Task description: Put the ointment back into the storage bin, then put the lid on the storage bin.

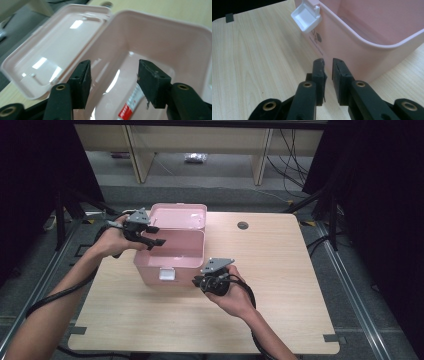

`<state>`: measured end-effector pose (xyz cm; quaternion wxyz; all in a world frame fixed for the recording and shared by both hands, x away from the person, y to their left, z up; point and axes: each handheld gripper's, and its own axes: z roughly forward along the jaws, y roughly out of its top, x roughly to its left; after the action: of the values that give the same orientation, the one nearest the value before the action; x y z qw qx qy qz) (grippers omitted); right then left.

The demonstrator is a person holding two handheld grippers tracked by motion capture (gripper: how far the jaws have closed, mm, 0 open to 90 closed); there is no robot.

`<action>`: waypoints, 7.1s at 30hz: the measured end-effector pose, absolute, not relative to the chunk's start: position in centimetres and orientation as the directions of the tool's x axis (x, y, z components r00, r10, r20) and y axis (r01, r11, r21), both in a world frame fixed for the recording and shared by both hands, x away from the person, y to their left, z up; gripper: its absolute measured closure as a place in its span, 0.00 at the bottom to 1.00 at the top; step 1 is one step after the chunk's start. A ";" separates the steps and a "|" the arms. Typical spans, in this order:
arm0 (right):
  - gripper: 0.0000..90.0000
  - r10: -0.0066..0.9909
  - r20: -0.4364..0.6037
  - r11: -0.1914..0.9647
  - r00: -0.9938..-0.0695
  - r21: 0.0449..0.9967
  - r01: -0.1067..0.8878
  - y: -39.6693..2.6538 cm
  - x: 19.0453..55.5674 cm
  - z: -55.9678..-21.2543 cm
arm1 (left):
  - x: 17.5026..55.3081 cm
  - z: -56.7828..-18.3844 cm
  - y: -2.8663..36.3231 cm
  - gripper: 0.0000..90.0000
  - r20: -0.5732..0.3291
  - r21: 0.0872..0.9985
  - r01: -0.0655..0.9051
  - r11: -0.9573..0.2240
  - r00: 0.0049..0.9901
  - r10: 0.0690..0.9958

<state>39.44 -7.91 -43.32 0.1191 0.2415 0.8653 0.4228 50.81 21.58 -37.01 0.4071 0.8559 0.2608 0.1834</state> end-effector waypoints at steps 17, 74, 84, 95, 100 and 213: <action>0.87 0.529 0.018 0.488 -0.849 0.811 0.322 -6.2 39.6 -42.3 | 52.7 -37.6 23.5 0.40 -0.126 0.882 0.441 -0.166 0.560 0.819; 1.00 0.478 -0.018 0.551 -0.878 0.785 0.284 1.3 41.4 -42.8 | 61.1 -41.7 25.5 0.67 -0.225 0.750 0.661 -0.011 0.271 0.936; 1.00 0.478 -0.019 0.549 -0.878 0.787 0.281 1.2 41.4 -42.9 | 61.6 -42.0 25.4 0.69 -0.246 0.748 0.663 0.018 0.252 0.936; 1.00 0.483 -0.014 0.542 -0.875 0.790 0.286 1.2 41.3 -43.0 | 62.1 -42.0 25.1 0.73 -0.216 0.722 0.691 -0.021 0.254 0.943; 1.00 0.486 -0.010 0.537 -0.874 0.793 0.289 1.2 41.3 -43.0 | 62.3 -42.0 24.8 0.75 -0.219 0.718 0.696 -0.015 0.247 0.944; 1.00 0.488 0.047 0.553 -0.872 0.756 0.350 1.6 42.1 -42.7 | 59.4 -39.8 24.8 0.98 -0.239 0.826 0.553 0.111 0.165 0.957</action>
<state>42.07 1.59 -42.69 0.0845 0.2389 0.8770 0.4082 59.41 24.83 -39.79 0.4373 0.6254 0.6037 0.2307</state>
